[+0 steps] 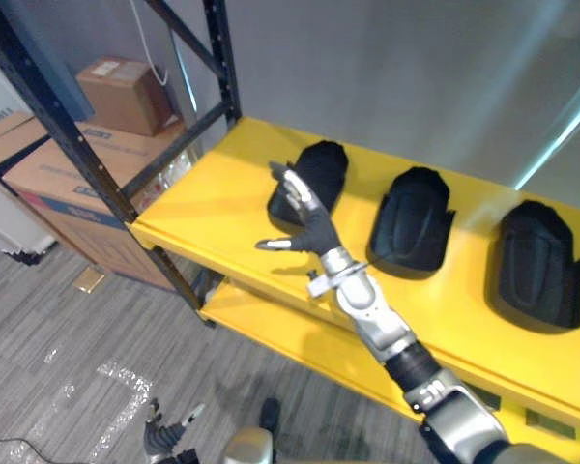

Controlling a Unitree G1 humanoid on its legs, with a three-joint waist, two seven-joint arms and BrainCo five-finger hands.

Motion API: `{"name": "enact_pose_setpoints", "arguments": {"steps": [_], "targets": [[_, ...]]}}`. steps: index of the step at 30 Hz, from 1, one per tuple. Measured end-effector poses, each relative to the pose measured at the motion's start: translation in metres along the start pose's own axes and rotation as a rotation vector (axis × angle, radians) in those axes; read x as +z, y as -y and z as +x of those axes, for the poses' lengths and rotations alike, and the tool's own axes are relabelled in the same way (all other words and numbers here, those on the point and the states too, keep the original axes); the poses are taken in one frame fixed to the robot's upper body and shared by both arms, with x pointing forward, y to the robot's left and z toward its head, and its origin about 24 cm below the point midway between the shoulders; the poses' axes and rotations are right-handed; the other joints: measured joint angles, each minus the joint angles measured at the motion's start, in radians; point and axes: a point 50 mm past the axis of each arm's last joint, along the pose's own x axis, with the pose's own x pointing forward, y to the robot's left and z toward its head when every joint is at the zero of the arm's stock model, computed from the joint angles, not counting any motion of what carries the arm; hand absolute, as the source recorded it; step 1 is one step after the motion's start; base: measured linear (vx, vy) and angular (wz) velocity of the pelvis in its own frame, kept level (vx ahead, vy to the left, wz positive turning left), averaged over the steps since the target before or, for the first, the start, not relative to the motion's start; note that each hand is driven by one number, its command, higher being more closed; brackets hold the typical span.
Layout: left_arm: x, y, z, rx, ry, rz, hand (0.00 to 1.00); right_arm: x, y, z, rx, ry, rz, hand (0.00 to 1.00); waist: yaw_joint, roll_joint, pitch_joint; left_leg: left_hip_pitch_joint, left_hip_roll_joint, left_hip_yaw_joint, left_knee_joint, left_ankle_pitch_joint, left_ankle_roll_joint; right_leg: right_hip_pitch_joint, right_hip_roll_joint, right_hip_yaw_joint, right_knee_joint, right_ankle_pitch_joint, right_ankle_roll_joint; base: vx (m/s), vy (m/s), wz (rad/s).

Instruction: Walk over and take plastic housings, then place them on the shelf

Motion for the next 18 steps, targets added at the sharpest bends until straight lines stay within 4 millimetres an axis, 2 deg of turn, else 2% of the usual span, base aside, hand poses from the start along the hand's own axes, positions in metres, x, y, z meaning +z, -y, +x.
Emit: {"name": "enact_pose_setpoints", "arguments": {"steps": [3,7,9,12,16,18], "targets": [[-0.004,0.006,-0.002,-0.043,-0.013,0.03,0.0,-0.004,0.002,0.01,-0.005,-0.03,-0.136,0.0,0.002,0.0,0.0,-0.006,0.009,-0.011,0.0,0.008,-0.008,-0.001,0.013,-0.001,0.0,-0.005,-0.003,-0.06,-0.046,0.06],[-0.007,0.008,-0.002,-0.061,-0.024,0.048,0.0,-0.013,0.005,0.019,0.004,-0.093,-0.221,0.0,0.011,-0.004,0.003,-0.022,0.016,-0.018,0.0,0.016,-0.009,-0.011,0.022,-0.001,-0.001,-0.02,0.003,-0.06,-0.039,0.05],[-0.005,0.01,-0.001,-0.069,-0.018,0.049,0.0,-0.02,0.007,0.021,0.013,-0.131,-0.257,0.0,0.026,-0.009,0.006,-0.029,0.024,-0.021,0.0,0.025,-0.017,-0.017,0.031,-0.001,-0.001,-0.021,0.003,-0.05,-0.034,0.01],[-0.004,0.01,0.0,-0.071,-0.014,0.051,0.0,-0.022,0.008,0.023,0.027,-0.134,-0.289,0.0,0.028,-0.013,0.011,-0.034,0.026,-0.029,0.0,0.028,-0.019,-0.018,0.038,-0.004,-0.001,-0.023,0.005,-0.05,-0.026,0.05],[-0.003,0.009,0.0,-0.077,-0.01,0.064,0.0,-0.017,0.003,0.027,0.104,-0.1,-0.335,0.0,0.028,-0.018,0.014,-0.035,0.03,-0.037,0.0,0.031,-0.021,-0.017,0.045,-0.006,-0.001,-0.028,0.007,-0.03,-0.018,0.03],[-0.003,0.007,0.002,-0.076,-0.01,0.072,0.0,-0.02,-0.004,0.026,0.154,-0.117,-0.436,0.0,0.029,-0.018,0.014,-0.035,0.036,-0.04,0.0,0.033,-0.024,-0.017,0.047,-0.007,0.0,-0.029,0.01,-0.02,-0.013,0.01]]}}
